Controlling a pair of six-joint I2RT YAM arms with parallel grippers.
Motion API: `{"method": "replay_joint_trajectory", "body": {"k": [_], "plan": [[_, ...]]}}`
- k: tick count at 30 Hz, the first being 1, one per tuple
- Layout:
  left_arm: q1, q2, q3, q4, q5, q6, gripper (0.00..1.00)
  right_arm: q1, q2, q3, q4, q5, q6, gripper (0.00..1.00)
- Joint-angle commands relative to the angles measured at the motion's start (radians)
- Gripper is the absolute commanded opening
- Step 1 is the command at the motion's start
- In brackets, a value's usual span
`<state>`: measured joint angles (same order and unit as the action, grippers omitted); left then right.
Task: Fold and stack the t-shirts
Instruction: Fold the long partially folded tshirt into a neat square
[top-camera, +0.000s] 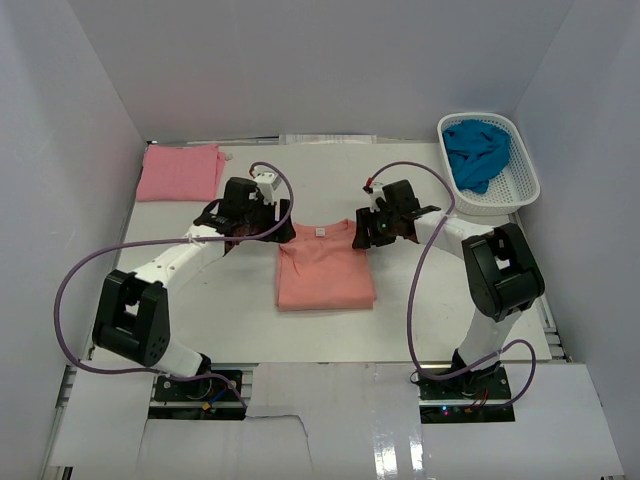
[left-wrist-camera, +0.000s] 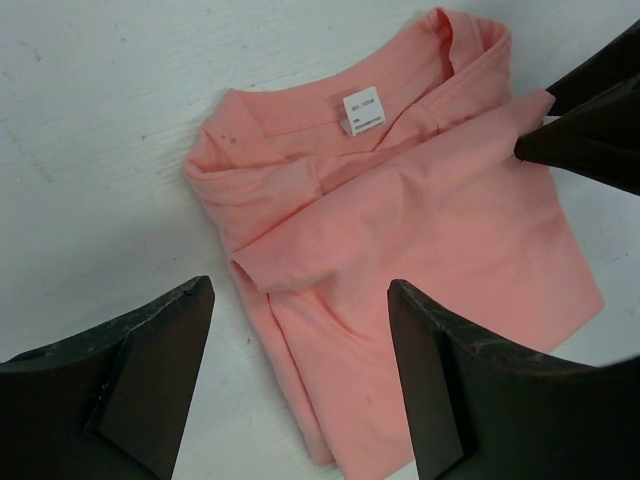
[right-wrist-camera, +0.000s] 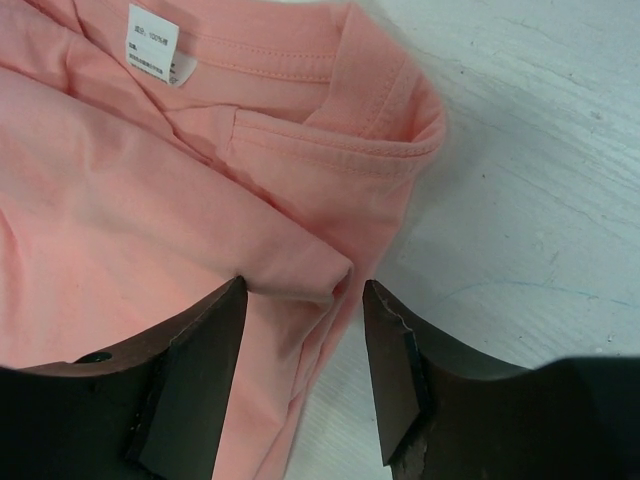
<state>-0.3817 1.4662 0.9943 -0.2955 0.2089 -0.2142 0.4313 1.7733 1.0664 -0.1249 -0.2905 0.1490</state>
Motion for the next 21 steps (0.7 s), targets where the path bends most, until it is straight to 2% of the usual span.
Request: {"method": "replay_joint_trajectory", "body": {"k": [1, 7, 9, 12, 13, 14, 21], "plan": [[-0.003, 0.032, 0.058, -0.005, 0.089, 0.085, 0.81, -0.008, 0.017, 0.052, 0.005, -0.002, -0.014, 0.56], [-0.003, 0.091, 0.09, -0.008, 0.13, 0.134, 0.81, -0.008, 0.035, 0.072, 0.011, -0.027, -0.014, 0.36], [-0.003, 0.109, 0.096, -0.016, 0.152, 0.156, 0.8, -0.006, 0.028, 0.069, 0.018, -0.035, -0.014, 0.34], [-0.003, 0.125, 0.112, -0.042, 0.188, 0.208, 0.75, -0.008, 0.021, 0.069, 0.018, -0.042, -0.015, 0.23], [-0.003, 0.128, 0.112, -0.045, 0.185, 0.21, 0.75, -0.008, 0.018, 0.069, 0.016, -0.044, -0.016, 0.11], [-0.003, 0.134, 0.116, -0.048, 0.182, 0.243, 0.75, -0.008, 0.018, 0.069, 0.016, -0.045, -0.016, 0.08], [-0.003, 0.149, 0.119, -0.087, 0.13, 0.299, 0.7, -0.008, 0.014, 0.069, 0.018, -0.056, -0.011, 0.08]]}}
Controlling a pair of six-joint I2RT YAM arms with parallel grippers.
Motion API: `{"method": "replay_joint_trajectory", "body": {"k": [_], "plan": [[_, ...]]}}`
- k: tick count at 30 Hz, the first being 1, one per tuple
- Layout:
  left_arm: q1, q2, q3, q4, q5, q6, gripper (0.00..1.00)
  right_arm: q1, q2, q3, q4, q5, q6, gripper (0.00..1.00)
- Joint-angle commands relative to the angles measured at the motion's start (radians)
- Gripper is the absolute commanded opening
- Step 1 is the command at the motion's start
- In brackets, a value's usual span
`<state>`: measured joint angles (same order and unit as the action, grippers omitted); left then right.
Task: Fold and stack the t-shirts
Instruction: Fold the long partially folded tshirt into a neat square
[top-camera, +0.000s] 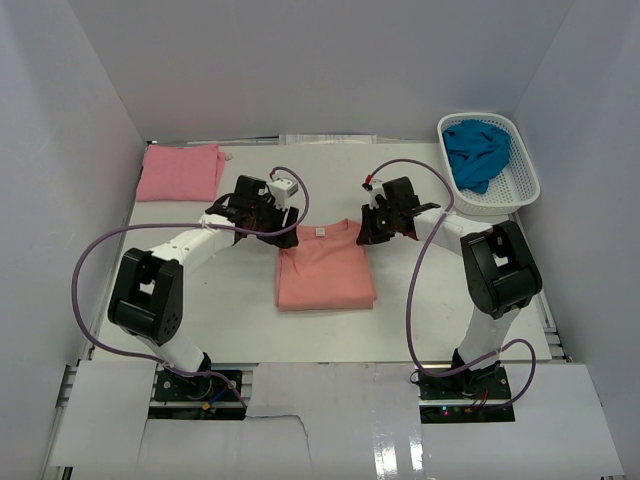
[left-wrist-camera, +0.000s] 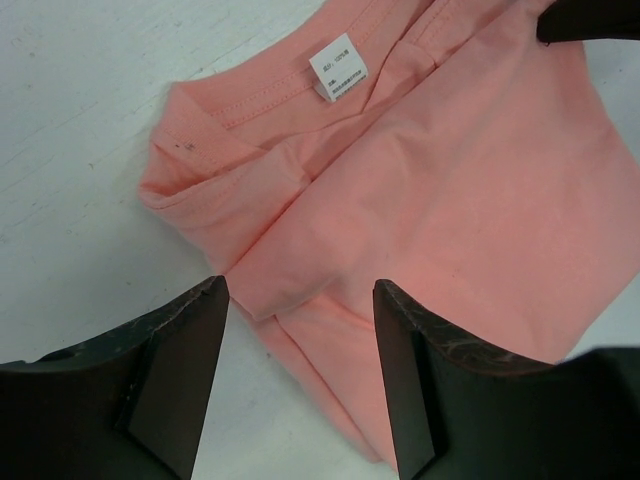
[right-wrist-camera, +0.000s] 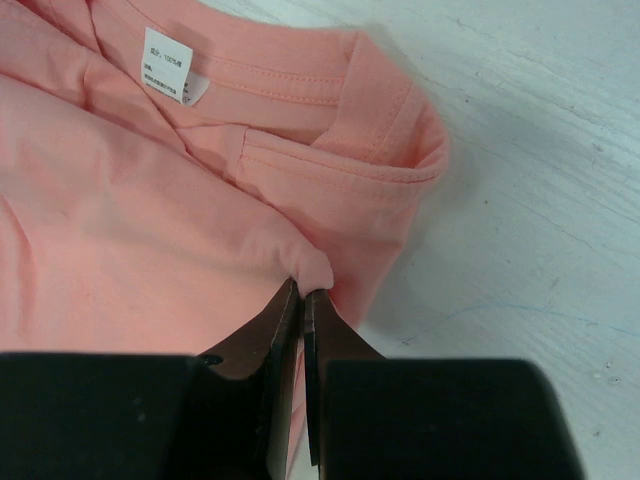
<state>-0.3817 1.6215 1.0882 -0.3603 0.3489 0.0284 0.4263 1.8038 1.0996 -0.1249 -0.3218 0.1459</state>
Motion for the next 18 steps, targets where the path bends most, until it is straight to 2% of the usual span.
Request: {"method": "replay_joint_trajectory", "body": {"k": [1, 5, 9, 11, 13, 16, 17, 18], "plan": [[-0.003, -0.005, 0.024, -0.022, -0.011, 0.065, 0.7, -0.003, -0.018, 0.036, 0.018, -0.028, -0.006, 0.08], [-0.002, 0.017, 0.032, -0.029, -0.025, 0.09, 0.66, -0.003, -0.023, 0.034, 0.019, -0.03, -0.005, 0.08], [-0.002, 0.061, 0.053, -0.045, -0.016, 0.097, 0.54, -0.003, -0.027, 0.037, 0.019, -0.037, -0.003, 0.08], [0.0, 0.086, 0.07, -0.055, 0.01, 0.1, 0.38, -0.004, -0.029, 0.037, 0.018, -0.04, -0.002, 0.08], [0.0, 0.106, 0.088, -0.072, 0.039, 0.104, 0.26, -0.003, -0.031, 0.036, 0.019, -0.042, -0.002, 0.08], [0.003, 0.115, 0.104, -0.083, 0.065, 0.108, 0.15, -0.003, -0.031, 0.039, 0.018, -0.045, 0.0, 0.08], [0.003, 0.118, 0.108, -0.088, 0.074, 0.11, 0.05, -0.003, -0.034, 0.039, 0.018, -0.045, 0.0, 0.08], [0.003, 0.12, 0.113, -0.1, 0.079, 0.111, 0.0, -0.003, -0.037, 0.04, 0.018, -0.045, 0.003, 0.08]]}}
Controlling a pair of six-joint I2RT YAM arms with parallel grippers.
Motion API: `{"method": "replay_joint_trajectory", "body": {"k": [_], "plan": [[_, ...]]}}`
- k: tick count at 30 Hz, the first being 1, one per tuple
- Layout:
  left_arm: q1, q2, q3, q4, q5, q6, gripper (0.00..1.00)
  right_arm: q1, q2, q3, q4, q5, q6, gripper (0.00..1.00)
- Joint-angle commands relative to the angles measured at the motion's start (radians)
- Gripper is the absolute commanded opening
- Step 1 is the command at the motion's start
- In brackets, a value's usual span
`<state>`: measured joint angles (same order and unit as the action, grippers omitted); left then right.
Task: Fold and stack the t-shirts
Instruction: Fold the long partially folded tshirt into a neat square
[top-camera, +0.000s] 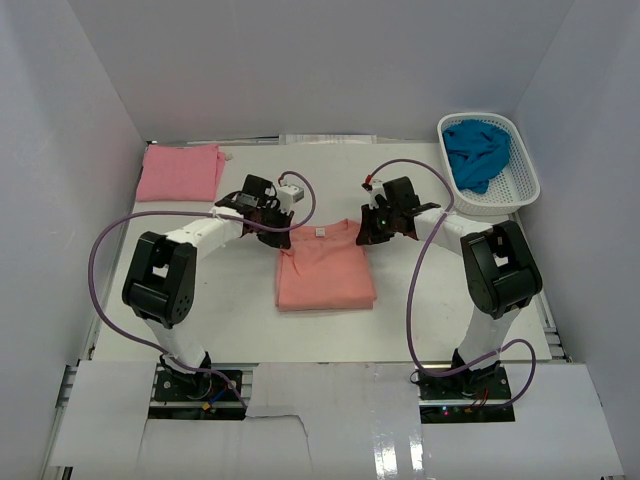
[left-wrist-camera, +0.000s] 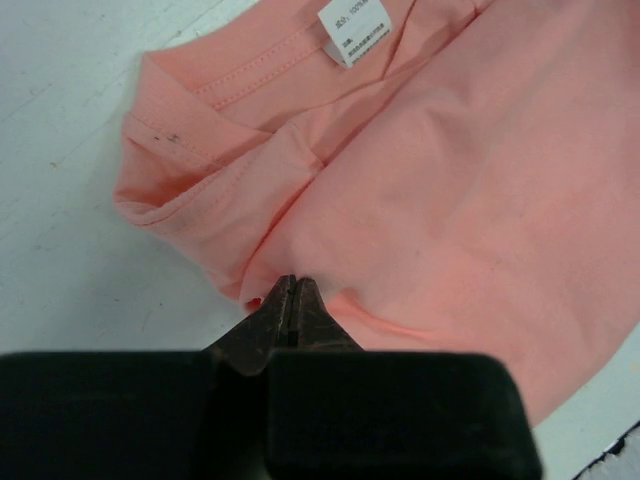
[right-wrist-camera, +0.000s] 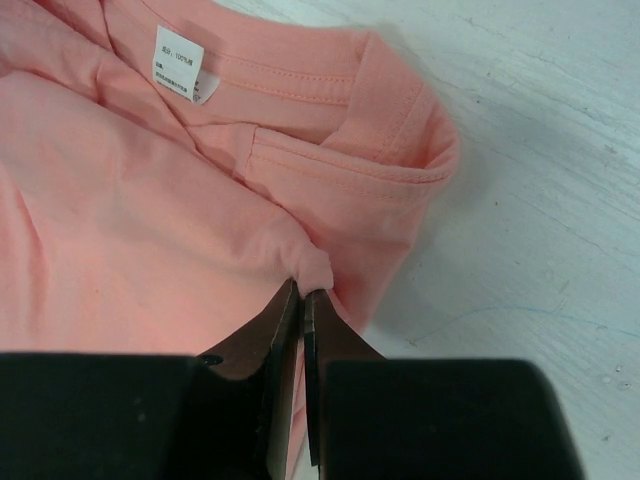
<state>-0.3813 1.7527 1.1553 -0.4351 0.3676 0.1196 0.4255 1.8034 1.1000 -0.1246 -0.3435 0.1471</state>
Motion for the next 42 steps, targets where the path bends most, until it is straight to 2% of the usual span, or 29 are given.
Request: {"method": "replay_joint_trajectory", "body": {"k": [1, 22, 33, 42], "plan": [[0.002, -0.012, 0.052, -0.034, 0.067, 0.02, 0.0, -0.002, -0.038, 0.04, 0.016, -0.025, 0.002, 0.08], [0.004, -0.153, 0.101, -0.079, 0.011, -0.008, 0.0, -0.002, -0.139, 0.081, -0.056, -0.017, 0.006, 0.08], [0.048, -0.15, 0.145, -0.083, 0.017, -0.034, 0.0, -0.002, -0.15, 0.145, -0.101, 0.001, 0.008, 0.08], [0.051, -0.117, 0.123, -0.083, 0.06, -0.047, 0.0, -0.002, -0.144, 0.097, -0.081, -0.018, 0.019, 0.08]]}}
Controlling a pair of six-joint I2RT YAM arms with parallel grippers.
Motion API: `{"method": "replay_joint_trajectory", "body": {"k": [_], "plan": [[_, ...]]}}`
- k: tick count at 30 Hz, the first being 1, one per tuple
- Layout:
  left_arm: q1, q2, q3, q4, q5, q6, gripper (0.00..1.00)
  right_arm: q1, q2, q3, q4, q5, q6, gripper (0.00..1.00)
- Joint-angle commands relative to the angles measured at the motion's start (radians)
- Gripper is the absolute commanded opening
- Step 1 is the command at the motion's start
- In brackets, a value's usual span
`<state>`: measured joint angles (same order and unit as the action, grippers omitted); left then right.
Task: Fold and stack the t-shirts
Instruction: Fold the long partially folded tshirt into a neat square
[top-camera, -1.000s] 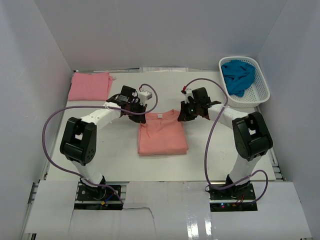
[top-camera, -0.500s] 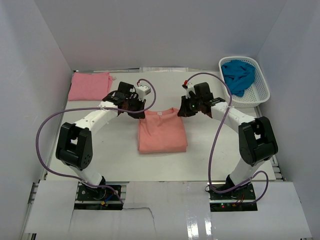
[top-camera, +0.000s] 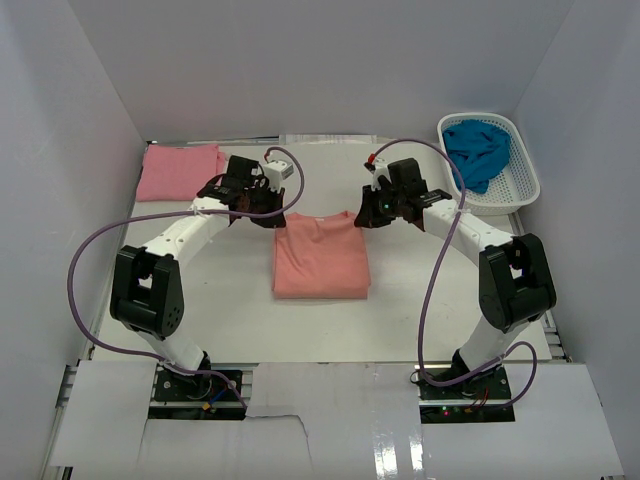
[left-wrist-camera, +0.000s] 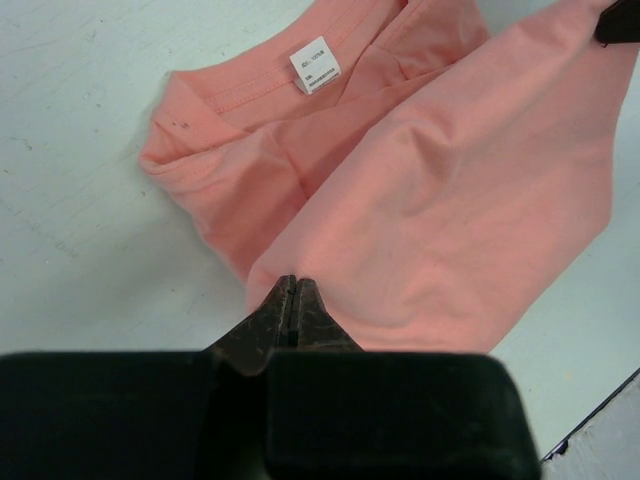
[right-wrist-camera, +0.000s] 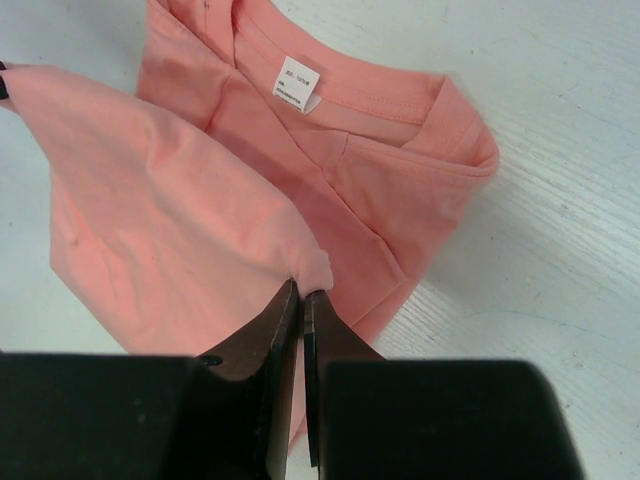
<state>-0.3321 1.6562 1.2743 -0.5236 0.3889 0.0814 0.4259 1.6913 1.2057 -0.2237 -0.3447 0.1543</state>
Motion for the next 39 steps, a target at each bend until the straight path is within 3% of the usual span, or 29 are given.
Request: {"method": "replay_joint_trajectory", "body": {"k": [1, 12, 19, 27, 31, 39], "plan": [[0.002, -0.024, 0.0, 0.008, 0.048, -0.011, 0.0, -0.003, -0.035, -0.02, 0.027, -0.02, 0.013, 0.08], [0.002, -0.042, -0.023, 0.02, 0.103, -0.037, 0.0, -0.003, -0.045, -0.014, 0.006, -0.023, 0.017, 0.08], [0.002, -0.078, 0.137, -0.007, 0.064, -0.048, 0.0, -0.004, -0.065, 0.115, -0.081, 0.021, 0.008, 0.08], [0.05, 0.213, 0.27, 0.035, 0.088, -0.074, 0.0, -0.024, 0.128, 0.262, -0.1, 0.01, -0.002, 0.08], [0.051, 0.296, 0.258, 0.108, 0.024, -0.112, 0.0, -0.036, 0.237, 0.314, -0.074, 0.018, -0.007, 0.08], [0.079, 0.455, 0.33, 0.091, -0.025, -0.107, 0.0, -0.059, 0.314, 0.334, -0.051, 0.059, 0.001, 0.08]]}}
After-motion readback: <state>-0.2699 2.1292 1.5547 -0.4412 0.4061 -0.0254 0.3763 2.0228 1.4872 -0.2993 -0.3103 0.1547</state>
